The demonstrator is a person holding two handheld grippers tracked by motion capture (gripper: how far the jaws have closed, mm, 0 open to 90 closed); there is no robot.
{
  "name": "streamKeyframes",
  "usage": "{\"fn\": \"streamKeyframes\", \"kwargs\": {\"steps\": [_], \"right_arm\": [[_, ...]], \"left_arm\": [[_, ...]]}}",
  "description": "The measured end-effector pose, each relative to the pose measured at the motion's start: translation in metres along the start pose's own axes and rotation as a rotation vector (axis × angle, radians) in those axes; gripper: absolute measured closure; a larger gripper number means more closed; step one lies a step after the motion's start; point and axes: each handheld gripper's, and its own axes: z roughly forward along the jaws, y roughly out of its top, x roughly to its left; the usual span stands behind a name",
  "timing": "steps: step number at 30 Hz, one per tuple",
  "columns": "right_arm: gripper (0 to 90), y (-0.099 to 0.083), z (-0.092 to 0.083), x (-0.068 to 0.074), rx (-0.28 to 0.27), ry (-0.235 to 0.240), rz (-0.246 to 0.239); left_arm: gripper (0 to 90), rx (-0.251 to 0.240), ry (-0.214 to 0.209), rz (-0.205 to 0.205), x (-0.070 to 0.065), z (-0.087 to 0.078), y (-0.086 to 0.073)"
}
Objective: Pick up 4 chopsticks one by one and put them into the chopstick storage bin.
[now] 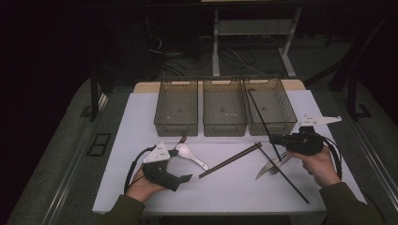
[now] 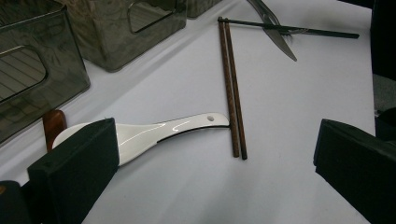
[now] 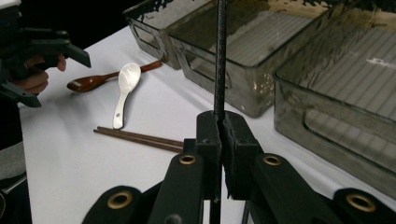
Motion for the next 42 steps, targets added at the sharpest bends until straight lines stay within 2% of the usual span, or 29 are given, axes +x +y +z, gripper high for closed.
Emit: {"fn": "streamKeyframes", "kwargs": {"steps": [21, 42], "right_arm": [[85.0, 0.028, 0.034, 0.006, -0.017, 0.029, -0.028], [85.1, 0.065, 0.069, 0.019, 0.006, 0.06, -0.069]], "left_arm": [[0.0, 0.0, -0.002, 0.004, -0.001, 0.001, 0.0], [0.0, -0.003, -0.002, 0.0, -0.001, 0.0, 0.0]]}}
